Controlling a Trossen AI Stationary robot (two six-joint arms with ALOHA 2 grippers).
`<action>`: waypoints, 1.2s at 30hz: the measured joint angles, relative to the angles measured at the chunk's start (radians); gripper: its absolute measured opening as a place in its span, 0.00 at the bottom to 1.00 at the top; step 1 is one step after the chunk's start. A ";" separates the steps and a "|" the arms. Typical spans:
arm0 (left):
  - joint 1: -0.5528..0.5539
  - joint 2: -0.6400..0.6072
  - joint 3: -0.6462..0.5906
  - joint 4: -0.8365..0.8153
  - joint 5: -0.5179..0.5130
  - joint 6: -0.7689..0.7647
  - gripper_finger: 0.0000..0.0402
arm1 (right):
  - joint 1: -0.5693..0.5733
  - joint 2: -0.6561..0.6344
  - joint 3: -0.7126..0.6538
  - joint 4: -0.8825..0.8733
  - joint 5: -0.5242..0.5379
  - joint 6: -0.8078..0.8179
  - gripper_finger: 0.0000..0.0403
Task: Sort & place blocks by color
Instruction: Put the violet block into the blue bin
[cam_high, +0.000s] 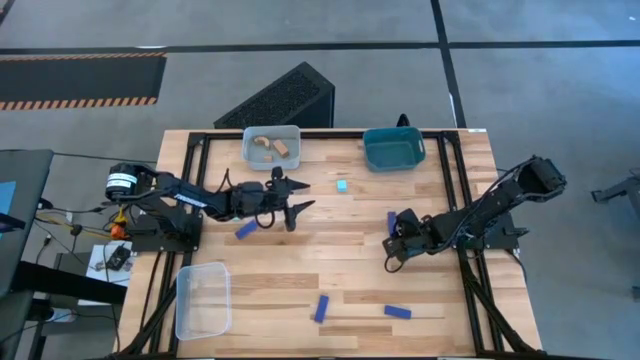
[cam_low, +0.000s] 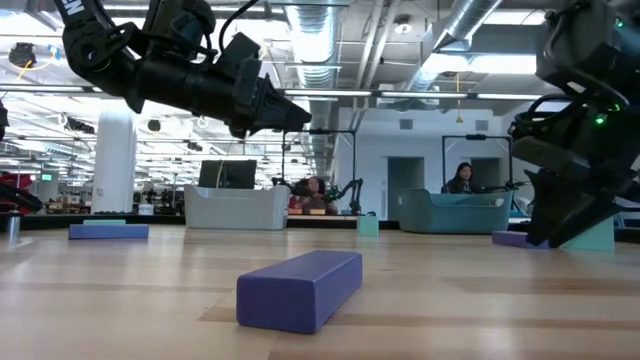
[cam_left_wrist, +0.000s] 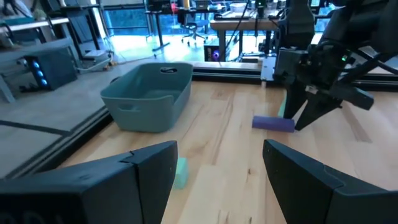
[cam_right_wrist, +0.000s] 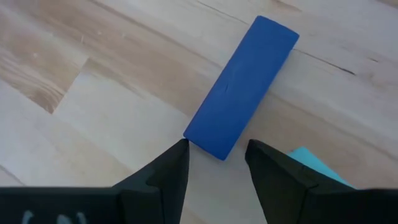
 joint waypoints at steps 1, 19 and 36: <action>0.002 0.000 0.003 0.000 -0.001 0.007 0.57 | 0.000 0.000 0.000 0.000 0.002 0.007 0.48; 0.017 0.000 0.006 -0.046 -0.001 0.029 0.57 | -0.050 -0.004 -0.045 0.022 0.041 0.117 0.59; 0.040 0.018 0.133 -0.028 0.156 -0.054 0.57 | 0.011 -0.021 -0.061 0.091 0.229 -0.107 0.26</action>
